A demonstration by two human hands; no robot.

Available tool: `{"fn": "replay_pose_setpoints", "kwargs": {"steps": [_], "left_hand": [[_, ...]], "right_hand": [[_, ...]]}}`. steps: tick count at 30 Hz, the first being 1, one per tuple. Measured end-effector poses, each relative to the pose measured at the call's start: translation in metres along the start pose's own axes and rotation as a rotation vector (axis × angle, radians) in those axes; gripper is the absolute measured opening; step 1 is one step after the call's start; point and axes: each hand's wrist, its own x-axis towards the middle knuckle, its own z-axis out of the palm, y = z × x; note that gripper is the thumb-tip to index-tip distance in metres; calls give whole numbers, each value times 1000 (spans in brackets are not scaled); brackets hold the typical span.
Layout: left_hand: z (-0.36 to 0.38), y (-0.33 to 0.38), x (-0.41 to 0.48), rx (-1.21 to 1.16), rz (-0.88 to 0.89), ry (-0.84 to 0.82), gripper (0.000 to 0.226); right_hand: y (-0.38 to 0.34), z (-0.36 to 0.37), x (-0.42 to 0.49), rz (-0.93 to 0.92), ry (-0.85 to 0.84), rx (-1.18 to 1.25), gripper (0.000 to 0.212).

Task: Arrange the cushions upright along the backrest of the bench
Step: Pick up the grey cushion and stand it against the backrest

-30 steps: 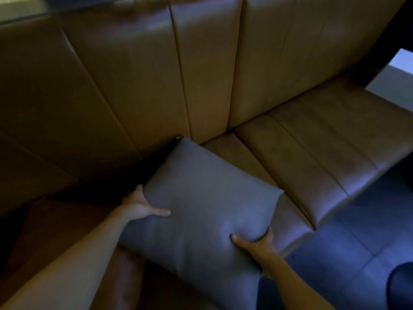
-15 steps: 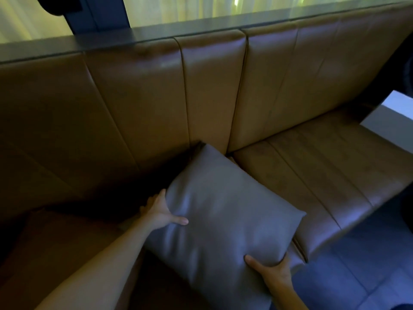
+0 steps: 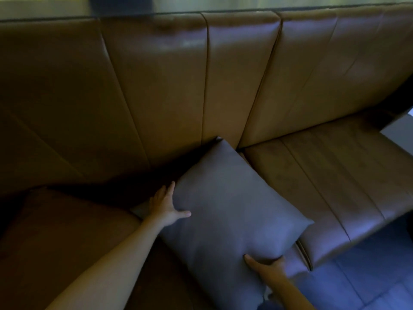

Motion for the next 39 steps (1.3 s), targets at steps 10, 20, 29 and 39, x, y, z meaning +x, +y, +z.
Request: {"fn": "replay_pose_setpoints", "kwargs": {"steps": [10,20,29,39], "left_hand": [[35,-3,-66,-621,-311,106,128],[47,41,-66,-719,-491,174,128],[68,60,-50,-732,-725,278,140],[96,14,-56,-1258,-692,188,157]], "right_hand": [[-112,-18,-42,-198,-89,-21,102],[-179,11,-20,-346,-364,-400,82],[-214,-5,45,-382,-445,-552,84],[-205,8,102,-340,-512,-549,103]]}}
